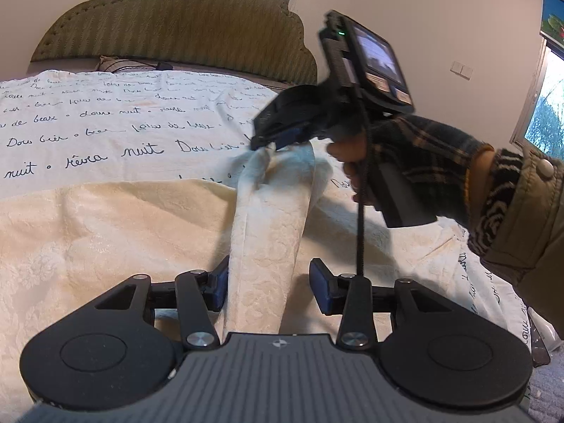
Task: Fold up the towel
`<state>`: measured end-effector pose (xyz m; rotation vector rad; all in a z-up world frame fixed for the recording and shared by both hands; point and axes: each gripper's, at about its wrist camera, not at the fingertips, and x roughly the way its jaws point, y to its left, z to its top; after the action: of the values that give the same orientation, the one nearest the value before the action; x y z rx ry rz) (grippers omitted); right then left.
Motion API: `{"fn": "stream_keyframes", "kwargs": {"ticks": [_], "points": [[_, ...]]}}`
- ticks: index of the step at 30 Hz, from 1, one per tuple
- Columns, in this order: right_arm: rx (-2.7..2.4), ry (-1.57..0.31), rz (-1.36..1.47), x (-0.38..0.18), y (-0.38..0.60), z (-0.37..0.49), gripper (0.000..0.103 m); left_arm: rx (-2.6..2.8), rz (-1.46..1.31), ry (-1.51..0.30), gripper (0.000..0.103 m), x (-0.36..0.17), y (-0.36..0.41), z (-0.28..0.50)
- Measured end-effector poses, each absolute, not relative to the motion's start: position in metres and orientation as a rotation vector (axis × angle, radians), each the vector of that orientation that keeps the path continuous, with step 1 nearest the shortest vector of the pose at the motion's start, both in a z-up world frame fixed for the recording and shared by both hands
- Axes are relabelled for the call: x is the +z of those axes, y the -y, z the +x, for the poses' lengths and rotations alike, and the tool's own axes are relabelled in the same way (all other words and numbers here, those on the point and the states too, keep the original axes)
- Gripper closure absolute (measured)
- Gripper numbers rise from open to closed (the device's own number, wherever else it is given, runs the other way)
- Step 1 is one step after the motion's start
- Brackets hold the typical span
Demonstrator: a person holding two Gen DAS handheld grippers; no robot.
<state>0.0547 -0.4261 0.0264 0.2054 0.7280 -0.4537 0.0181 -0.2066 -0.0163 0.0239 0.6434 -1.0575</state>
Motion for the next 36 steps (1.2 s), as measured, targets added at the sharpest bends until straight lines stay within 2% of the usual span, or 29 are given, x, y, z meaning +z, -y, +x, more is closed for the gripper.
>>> {"fn": "stream_keyframes", "kwargs": {"ticks": [1,5,13,19,20,28,36], "points": [[-0.455,-0.711,0.241,0.028,0.431,0.046,0.085,-1.059,0.027,-0.641,0.054,-0.016,0.207,0.018],[-0.428,-0.642,0.423,0.029,0.455,0.012,0.089,-1.062,0.030,-0.639,0.055,-0.017,0.206,0.017],[-0.344,-0.598,0.736,0.007,0.485,0.012,0.089,-1.058,0.043,-0.631,0.054,-0.017,0.207,0.013],[-0.340,-0.573,0.761,0.003,0.490,0.029,0.091,-1.060,0.036,-0.635,0.052,-0.017,0.205,0.014],[-0.328,-0.554,0.763,0.005,0.489,0.026,0.096,-1.061,0.033,-0.636,0.052,-0.017,0.205,0.015],[-0.154,-0.239,0.904,0.058,0.493,-0.063,0.096,-1.017,0.046,-0.607,0.052,-0.005,0.204,0.011],[-0.095,-0.082,0.920,0.086,0.502,-0.140,0.097,-0.943,0.308,-0.450,0.053,0.014,0.238,-0.025]]}}
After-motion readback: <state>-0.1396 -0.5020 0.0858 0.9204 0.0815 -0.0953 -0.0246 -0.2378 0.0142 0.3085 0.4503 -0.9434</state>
